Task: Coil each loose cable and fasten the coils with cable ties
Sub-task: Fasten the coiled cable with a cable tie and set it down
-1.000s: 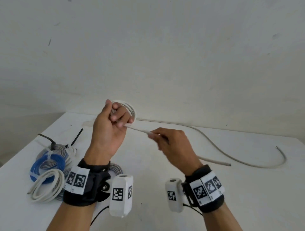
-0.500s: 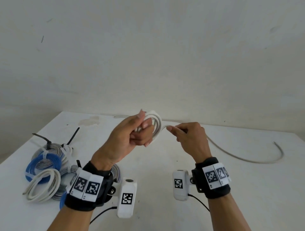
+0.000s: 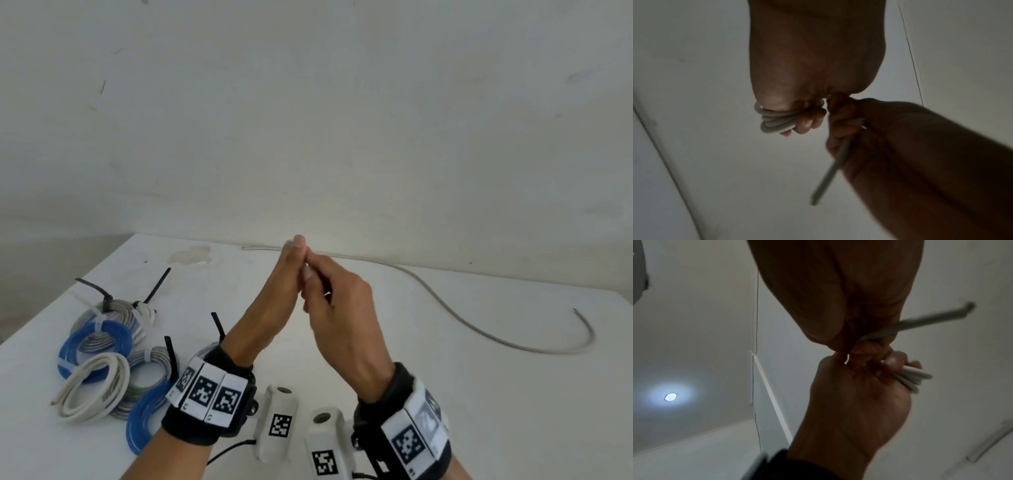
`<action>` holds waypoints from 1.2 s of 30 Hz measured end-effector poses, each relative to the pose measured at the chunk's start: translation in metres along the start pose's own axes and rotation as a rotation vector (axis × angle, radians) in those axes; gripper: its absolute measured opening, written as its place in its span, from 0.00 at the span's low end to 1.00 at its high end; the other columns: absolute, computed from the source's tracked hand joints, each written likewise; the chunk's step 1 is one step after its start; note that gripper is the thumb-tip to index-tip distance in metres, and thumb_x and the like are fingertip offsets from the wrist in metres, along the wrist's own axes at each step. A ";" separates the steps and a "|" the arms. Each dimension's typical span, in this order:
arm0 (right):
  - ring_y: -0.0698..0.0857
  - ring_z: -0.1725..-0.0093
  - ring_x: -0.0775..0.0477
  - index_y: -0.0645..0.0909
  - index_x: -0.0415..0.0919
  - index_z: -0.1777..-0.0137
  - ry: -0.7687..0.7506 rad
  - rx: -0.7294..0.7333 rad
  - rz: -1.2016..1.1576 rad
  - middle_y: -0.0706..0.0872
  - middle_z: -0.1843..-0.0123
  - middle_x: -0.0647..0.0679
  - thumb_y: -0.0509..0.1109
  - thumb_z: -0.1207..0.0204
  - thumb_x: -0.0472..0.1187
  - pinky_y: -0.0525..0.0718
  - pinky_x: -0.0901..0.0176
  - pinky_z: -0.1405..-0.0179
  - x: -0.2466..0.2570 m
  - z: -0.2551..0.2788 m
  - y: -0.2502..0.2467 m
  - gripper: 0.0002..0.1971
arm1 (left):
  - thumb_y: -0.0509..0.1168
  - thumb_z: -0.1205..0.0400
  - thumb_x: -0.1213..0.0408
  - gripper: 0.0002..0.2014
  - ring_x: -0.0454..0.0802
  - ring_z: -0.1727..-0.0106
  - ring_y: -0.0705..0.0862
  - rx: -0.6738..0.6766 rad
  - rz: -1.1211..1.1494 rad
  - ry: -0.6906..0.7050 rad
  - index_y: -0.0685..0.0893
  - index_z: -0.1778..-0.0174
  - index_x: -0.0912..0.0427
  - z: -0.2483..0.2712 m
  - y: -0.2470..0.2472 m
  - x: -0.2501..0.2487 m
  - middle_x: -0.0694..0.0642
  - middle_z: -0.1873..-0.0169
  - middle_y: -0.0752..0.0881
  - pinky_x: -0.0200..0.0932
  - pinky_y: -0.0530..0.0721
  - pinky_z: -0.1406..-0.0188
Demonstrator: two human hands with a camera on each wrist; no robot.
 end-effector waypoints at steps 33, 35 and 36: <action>0.87 0.64 0.51 0.88 0.35 0.53 0.427 -0.252 -0.842 0.90 0.62 0.43 0.74 0.19 0.39 0.86 0.63 0.65 -0.024 -0.005 0.000 0.07 | 0.52 0.10 0.44 0.30 0.46 0.84 0.55 -0.257 0.848 -0.120 0.62 0.78 0.53 0.004 -0.009 -0.029 0.48 0.86 0.55 0.41 0.68 0.76; 0.91 0.60 0.47 0.89 0.34 0.51 0.344 -0.302 -0.697 0.93 0.59 0.41 0.73 0.17 0.39 0.87 0.61 0.65 -0.023 -0.005 0.001 0.08 | 0.56 0.11 0.44 0.29 0.47 0.83 0.54 -0.275 0.800 -0.118 0.59 0.77 0.52 0.005 -0.008 -0.030 0.49 0.86 0.54 0.42 0.69 0.76; 0.92 0.57 0.45 0.90 0.35 0.49 0.302 -0.309 -0.640 0.93 0.57 0.41 0.71 0.16 0.40 0.89 0.59 0.63 -0.022 -0.004 0.002 0.09 | 0.57 0.12 0.43 0.29 0.47 0.83 0.54 -0.285 0.777 -0.112 0.58 0.77 0.52 0.005 -0.009 -0.031 0.49 0.85 0.54 0.42 0.69 0.76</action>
Point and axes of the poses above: each hand's wrist, its own z-axis away from the middle knuckle, its own y-axis out of the palm, x = y × z, the point moved 2 cm from there along -z, towards the middle knuckle
